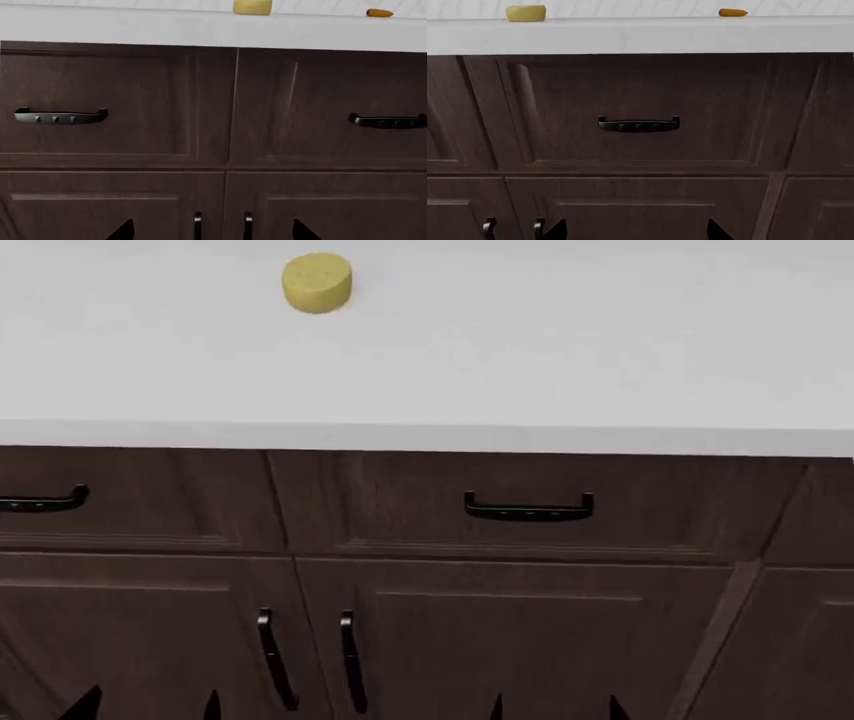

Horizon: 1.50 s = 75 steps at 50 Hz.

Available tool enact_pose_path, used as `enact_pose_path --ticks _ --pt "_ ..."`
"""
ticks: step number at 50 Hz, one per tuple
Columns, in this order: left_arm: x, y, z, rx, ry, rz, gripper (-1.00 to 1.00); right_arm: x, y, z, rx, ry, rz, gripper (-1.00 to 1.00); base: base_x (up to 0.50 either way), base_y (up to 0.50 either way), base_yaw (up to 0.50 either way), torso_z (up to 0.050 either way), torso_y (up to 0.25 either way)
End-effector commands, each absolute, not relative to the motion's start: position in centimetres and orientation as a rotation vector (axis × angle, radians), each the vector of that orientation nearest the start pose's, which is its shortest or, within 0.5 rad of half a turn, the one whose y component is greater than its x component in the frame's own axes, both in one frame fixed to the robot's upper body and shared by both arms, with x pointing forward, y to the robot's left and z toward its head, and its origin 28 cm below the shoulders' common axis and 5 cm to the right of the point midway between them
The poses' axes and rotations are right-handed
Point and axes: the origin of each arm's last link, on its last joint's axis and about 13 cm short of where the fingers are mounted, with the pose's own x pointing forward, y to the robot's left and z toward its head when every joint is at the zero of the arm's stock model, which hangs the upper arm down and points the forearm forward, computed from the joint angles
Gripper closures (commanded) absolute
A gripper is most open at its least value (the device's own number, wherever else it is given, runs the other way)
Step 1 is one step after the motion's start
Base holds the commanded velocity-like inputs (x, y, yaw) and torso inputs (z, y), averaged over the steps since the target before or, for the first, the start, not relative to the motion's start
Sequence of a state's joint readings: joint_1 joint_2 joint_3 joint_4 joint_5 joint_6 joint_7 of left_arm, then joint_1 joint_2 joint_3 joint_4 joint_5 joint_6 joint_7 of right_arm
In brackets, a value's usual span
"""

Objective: Open the right drawer.

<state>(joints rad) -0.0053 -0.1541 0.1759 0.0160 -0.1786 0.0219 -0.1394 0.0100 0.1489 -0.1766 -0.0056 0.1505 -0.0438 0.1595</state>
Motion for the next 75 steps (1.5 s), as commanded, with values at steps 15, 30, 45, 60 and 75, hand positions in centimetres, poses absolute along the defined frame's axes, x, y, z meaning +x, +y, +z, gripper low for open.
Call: enact_pose_path --ticks 15,30,45,60,75 --pt "21.0 20.6 1.6 -0.038 -0.004 -0.036 -1.00 21.0 -9.6 1.7 0.012 -0.025 0.012 -1.00 0.00 0.00 0.00 0.000 -0.083" --pt "20.9 20.6 1.7 -0.053 -0.003 -0.025 -1.00 21.1 -9.6 1.5 0.004 -0.033 0.023 -1.00 0.06 0.00 0.00 0.000 0.000" --pt "21.0 20.7 1.4 -0.055 -0.003 -0.024 -1.00 21.1 -9.6 1.5 0.006 -0.031 0.025 -1.00 0.34 0.00 0.00 0.000 0.000" --pt "21.0 20.7 1.5 -0.058 -0.003 -0.022 -1.00 21.1 -9.6 1.6 0.010 -0.025 0.017 -1.00 0.18 0.00 0.00 0.000 0.000" --pt "21.0 20.7 1.5 -0.058 0.005 -0.031 -1.00 21.3 -10.0 2.5 -0.413 0.059 -0.151 -1.00 0.00 0.00 0.00 0.000 0.000"
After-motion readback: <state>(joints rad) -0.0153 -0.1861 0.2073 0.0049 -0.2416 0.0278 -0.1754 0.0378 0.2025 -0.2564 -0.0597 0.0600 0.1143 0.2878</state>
